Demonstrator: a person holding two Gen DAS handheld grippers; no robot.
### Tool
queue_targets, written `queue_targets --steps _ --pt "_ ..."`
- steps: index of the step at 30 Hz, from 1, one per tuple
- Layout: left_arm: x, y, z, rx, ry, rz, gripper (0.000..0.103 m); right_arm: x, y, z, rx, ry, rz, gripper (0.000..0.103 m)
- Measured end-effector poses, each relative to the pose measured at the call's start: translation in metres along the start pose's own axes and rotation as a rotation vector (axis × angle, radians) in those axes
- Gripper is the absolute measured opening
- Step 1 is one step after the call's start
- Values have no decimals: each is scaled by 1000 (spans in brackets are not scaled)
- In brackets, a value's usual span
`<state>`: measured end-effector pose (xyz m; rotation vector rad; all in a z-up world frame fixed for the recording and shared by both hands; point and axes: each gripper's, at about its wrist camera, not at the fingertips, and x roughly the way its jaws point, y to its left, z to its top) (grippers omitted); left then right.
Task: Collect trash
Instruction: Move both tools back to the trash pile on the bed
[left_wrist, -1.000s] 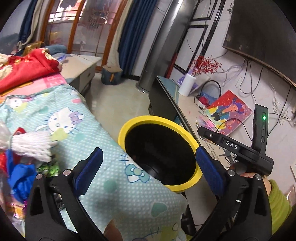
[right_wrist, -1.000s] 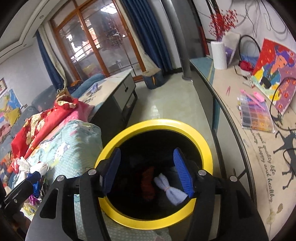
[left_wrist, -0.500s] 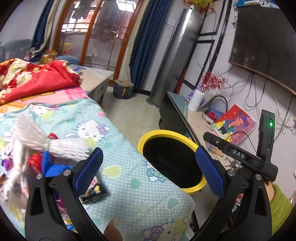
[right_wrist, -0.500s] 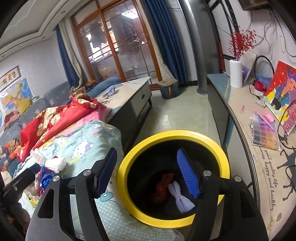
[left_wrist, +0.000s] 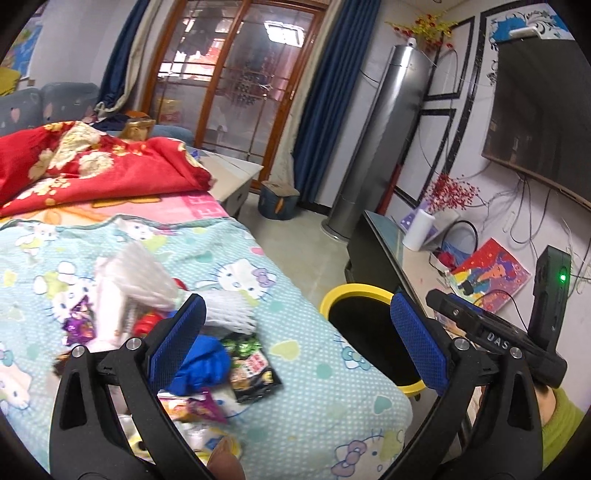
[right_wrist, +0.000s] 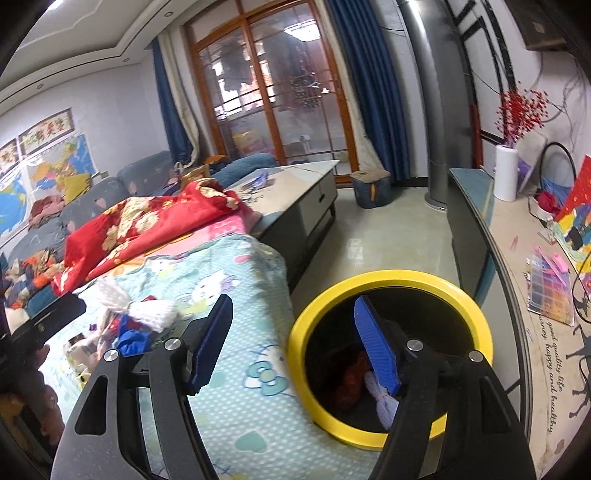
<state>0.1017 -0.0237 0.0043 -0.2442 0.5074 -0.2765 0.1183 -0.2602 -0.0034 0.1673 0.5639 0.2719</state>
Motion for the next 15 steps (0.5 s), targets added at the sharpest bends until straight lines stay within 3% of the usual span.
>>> queue_targets --steps 15 --pt "-33 47 4 -51 -48 99 92 -1 62 -5 -115 23 118 68"
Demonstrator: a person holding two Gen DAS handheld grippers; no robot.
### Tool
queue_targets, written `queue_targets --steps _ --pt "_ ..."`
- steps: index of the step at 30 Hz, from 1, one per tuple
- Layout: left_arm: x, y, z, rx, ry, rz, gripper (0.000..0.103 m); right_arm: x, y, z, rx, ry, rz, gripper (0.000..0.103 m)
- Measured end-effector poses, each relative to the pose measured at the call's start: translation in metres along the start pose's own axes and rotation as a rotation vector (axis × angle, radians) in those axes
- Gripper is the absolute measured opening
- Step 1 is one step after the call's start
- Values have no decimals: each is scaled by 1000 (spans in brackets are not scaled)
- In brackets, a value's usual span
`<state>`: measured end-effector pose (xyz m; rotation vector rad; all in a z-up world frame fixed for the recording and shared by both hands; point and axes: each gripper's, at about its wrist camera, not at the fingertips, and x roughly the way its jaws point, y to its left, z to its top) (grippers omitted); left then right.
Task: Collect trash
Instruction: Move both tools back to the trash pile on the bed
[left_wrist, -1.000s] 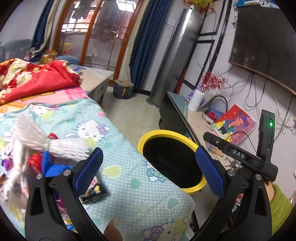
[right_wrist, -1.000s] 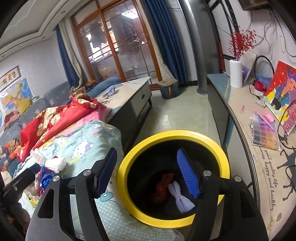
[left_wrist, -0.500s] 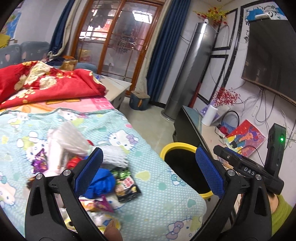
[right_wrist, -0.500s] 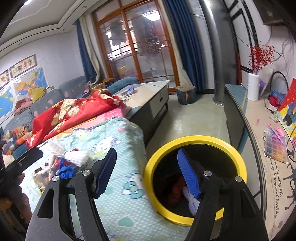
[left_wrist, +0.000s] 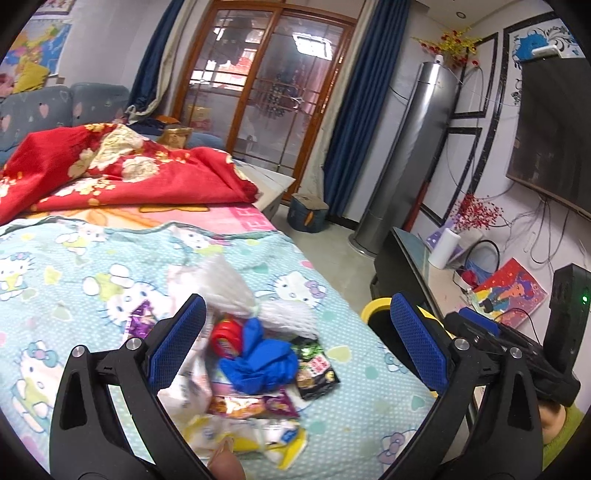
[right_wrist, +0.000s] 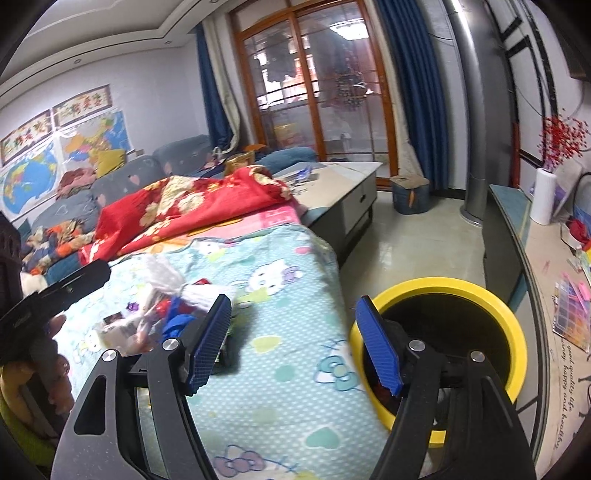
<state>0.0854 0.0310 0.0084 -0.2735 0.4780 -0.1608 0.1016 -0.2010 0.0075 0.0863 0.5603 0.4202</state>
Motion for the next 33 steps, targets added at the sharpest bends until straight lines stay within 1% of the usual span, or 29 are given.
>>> queue_targets --steps 13,18,26,30,33 --pt "-21 51 13 -72 -37 72 92 13 53 2 -100 39 101 68" --pt "-29 70 13 -87 -34 106 92 19 70 2 -133 56 131 68" --pt "-39 99 4 -98 8 142 92 36 91 4 -163 89 158 68" --pt "-41 108 -6 -116 42 133 92 50 96 8 -167 107 159 68" --pt "-40 110 -10 -132 59 124 92 66 95 11 -163 125 140 68"
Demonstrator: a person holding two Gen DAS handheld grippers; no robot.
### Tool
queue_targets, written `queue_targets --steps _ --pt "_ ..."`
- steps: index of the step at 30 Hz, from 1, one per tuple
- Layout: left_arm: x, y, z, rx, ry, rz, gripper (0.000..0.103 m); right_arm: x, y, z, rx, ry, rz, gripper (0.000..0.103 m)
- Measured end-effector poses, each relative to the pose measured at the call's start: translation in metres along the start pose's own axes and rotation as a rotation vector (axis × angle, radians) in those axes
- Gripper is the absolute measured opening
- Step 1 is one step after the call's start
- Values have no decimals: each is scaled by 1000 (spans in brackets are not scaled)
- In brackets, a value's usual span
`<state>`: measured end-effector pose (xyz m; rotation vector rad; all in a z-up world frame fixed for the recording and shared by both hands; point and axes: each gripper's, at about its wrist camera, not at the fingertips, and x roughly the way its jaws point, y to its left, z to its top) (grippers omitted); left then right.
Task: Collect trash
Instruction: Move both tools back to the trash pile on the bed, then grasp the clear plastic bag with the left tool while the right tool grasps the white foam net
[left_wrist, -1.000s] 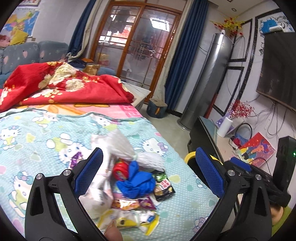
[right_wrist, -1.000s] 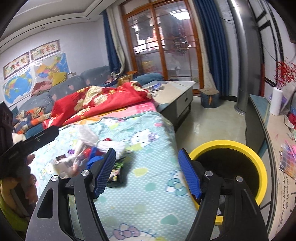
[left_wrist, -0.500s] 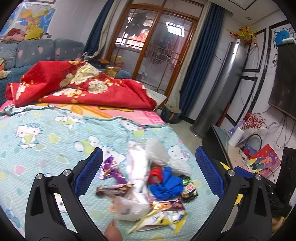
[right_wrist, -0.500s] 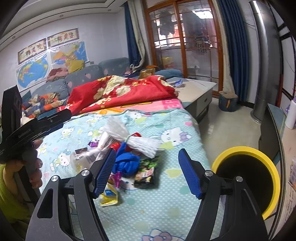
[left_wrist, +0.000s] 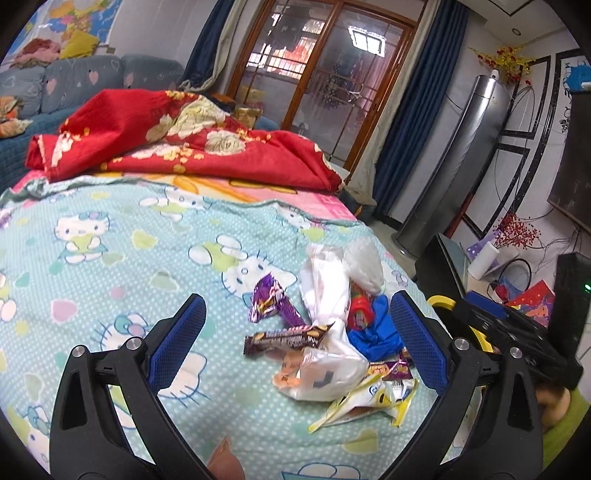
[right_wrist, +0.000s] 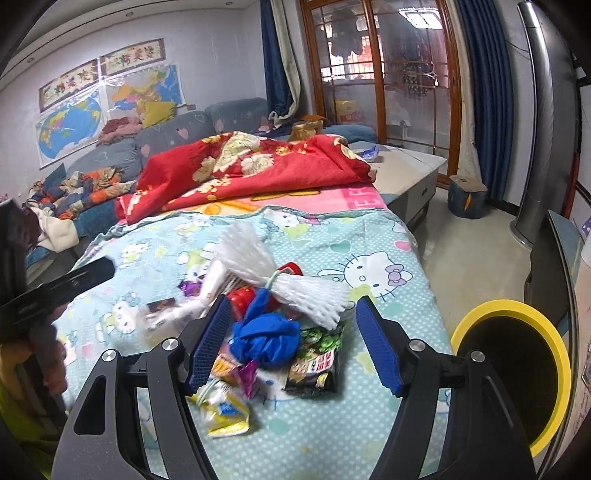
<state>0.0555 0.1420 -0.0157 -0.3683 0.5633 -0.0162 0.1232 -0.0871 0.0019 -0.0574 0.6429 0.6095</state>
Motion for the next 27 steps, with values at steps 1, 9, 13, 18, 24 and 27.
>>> queue_targets --steps 1,9,13,18,24,27 --pt "1 -1 -2 -2 6 -10 92 5 -3 1 5 9 -10 68" --pt "22 -13 -22 5 113 -76 92 47 -23 0 21 98 -31 68" --pt "32 -12 -28 -9 156 -86 87 66 -26 -1 3 137 -34 67" --pt "42 -8 -33 -36 202 -96 76 84 -25 -4 -25 174 -26 60" --pt "47 -10 -35 -39 225 -108 65 86 -24 -8 -13 174 18 21" --pt "47 -12 -35 -35 224 -115 54 79 -22 -8 -16 152 29 7"
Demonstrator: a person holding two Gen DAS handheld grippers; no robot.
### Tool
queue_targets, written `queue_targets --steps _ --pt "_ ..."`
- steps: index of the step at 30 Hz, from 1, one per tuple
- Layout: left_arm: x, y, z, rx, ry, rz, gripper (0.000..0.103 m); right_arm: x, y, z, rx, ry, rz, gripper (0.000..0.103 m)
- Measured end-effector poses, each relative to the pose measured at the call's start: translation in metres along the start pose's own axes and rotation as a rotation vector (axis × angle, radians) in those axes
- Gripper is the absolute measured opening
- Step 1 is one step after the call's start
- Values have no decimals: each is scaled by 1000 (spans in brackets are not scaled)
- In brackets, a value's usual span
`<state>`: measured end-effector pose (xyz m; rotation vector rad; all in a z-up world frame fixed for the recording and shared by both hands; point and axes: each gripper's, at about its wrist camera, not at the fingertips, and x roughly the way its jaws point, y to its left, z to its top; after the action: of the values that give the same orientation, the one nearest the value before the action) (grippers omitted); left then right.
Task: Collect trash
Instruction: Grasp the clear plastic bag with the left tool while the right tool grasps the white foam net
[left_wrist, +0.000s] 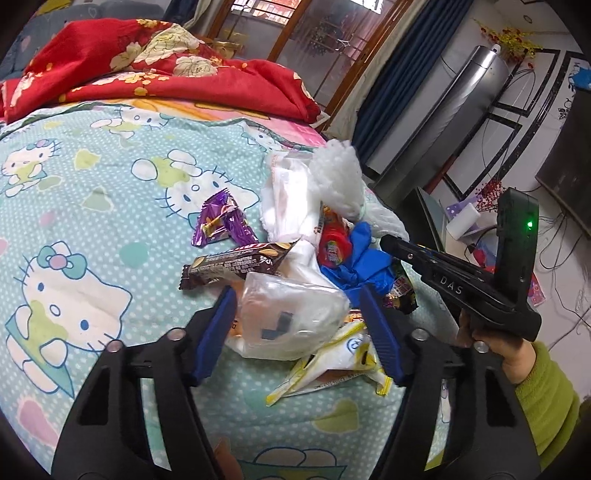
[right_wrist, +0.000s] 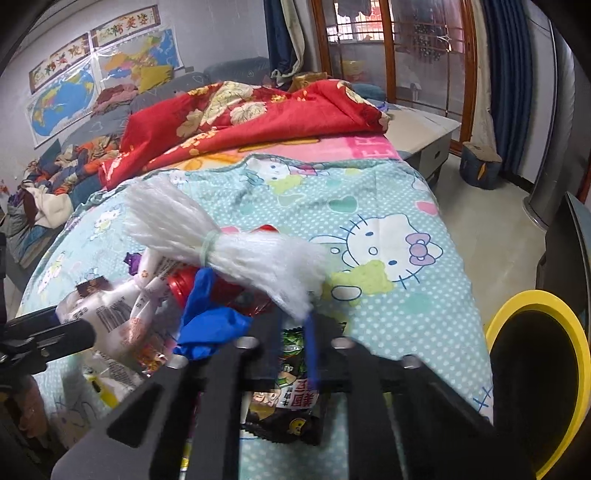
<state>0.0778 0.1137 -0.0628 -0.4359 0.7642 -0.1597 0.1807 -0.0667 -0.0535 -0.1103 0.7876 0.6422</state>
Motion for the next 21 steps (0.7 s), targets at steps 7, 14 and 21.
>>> queue_targets --steps 7,14,21 --pt "-4 -5 2 14 -10 -2 34 -16 1 0 24 -46 21 6" --pt "-13 -10 6 24 -41 -13 31 -37 -4 1 54 -101 19 5" --pt "-27 -25 10 37 -73 -63 31 -56 -18 -2 102 -150 3 5"
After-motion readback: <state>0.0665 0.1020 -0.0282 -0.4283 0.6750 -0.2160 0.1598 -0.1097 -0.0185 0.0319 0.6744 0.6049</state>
